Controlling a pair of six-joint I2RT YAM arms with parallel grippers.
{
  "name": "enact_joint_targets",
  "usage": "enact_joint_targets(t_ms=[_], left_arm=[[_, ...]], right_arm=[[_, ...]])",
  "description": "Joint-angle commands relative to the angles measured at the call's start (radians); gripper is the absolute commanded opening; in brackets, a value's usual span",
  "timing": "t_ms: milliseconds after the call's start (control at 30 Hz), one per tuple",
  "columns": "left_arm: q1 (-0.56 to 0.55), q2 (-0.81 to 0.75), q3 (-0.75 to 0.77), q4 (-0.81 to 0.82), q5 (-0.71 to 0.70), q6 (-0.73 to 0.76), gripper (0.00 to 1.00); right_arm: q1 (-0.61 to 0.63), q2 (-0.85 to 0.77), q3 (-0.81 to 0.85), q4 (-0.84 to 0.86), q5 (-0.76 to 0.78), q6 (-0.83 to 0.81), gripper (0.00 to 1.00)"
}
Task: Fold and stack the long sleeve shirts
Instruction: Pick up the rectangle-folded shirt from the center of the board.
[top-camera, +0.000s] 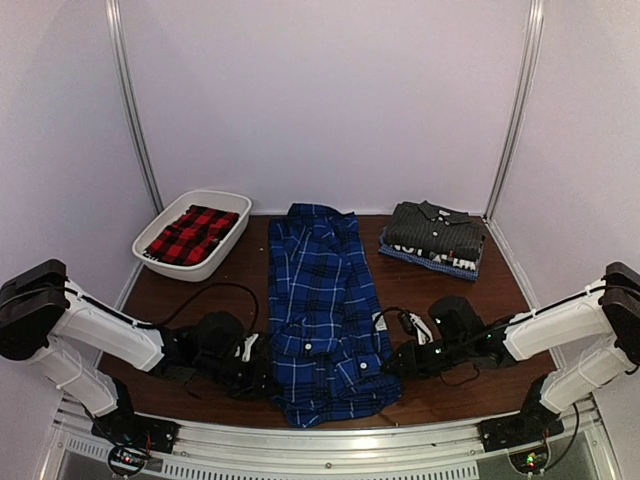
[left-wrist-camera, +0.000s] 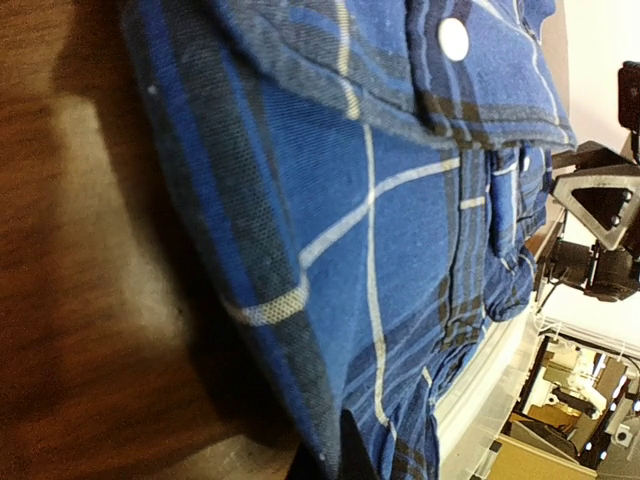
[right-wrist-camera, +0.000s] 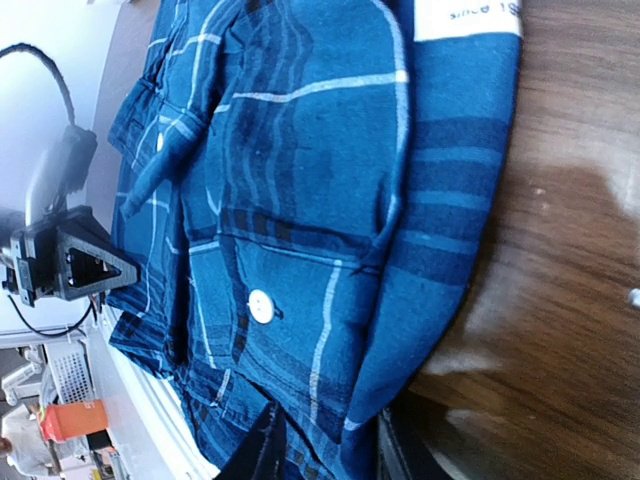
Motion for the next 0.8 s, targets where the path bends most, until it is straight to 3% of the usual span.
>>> enact_joint_targets(t_ms=[0,267,633,767], left_arm=[[-0.009,-0.076,-0.045,0.022,0.04,-0.013,0.0],[-0.009,-0.2,-0.091,-0.032,0.045,-0.017,0.0],[0.004,-0.224,-0.092,0.049,0.088,-0.059,0.0],[0.069,-0.262,-0.057,0.043,0.117,-0.067,0.0]], right_arm=[[0.032,-0.007,-0.007,0.041,-0.029,0.03,0.23],[0.048,-0.057,-0.027,0.046,-0.047,0.069,0.0],[0.048,-0.095,0.04,-0.028,-0.039,0.07,0.0],[0.038,-0.126,0.142,-0.097,0.004,0.072,0.0]])
